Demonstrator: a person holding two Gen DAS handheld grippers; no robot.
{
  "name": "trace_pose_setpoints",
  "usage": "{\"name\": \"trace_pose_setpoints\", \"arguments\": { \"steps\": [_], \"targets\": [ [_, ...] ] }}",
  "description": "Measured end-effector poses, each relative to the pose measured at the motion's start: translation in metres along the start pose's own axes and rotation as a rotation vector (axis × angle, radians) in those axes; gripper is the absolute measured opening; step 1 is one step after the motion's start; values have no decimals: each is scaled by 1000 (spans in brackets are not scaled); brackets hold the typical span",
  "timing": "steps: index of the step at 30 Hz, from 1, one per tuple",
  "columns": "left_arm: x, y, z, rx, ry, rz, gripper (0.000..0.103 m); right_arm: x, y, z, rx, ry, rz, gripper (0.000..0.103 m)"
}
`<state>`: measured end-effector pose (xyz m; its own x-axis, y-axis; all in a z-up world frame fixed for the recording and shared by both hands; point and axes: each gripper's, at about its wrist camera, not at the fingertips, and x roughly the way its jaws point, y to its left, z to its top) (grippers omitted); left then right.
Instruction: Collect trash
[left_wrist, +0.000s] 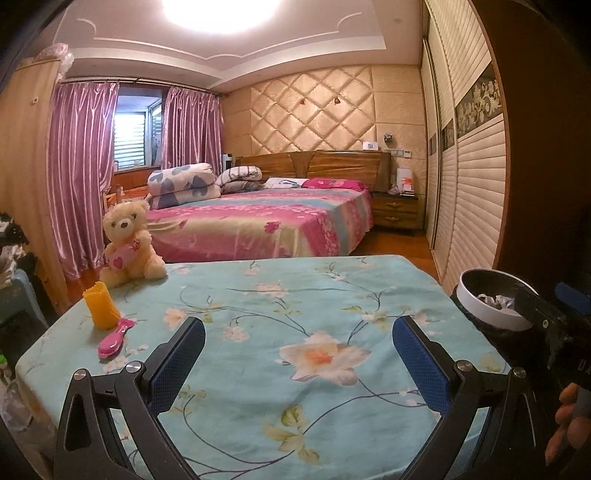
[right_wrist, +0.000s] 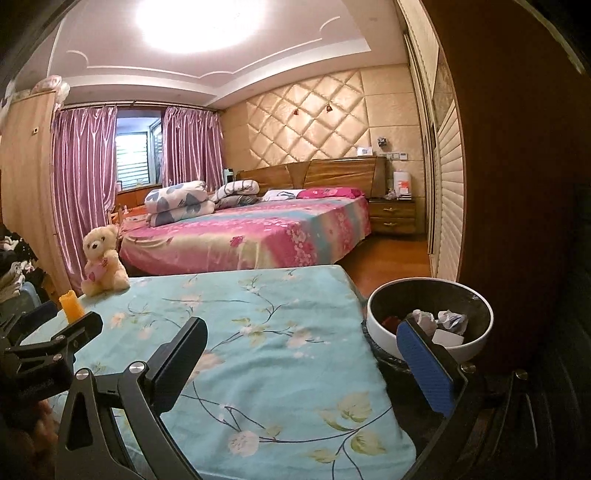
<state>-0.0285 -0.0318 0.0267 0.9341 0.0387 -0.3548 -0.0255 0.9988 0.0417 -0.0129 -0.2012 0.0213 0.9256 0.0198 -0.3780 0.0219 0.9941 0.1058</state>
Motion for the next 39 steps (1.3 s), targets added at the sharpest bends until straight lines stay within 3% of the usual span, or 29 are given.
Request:
{"name": "trace_pose_setpoints", "arguments": {
  "steps": [39],
  "targets": [
    [-3,11,-8,1,-19,-32,102,-4,2,-1,20,-1,13,103]
  ]
}}
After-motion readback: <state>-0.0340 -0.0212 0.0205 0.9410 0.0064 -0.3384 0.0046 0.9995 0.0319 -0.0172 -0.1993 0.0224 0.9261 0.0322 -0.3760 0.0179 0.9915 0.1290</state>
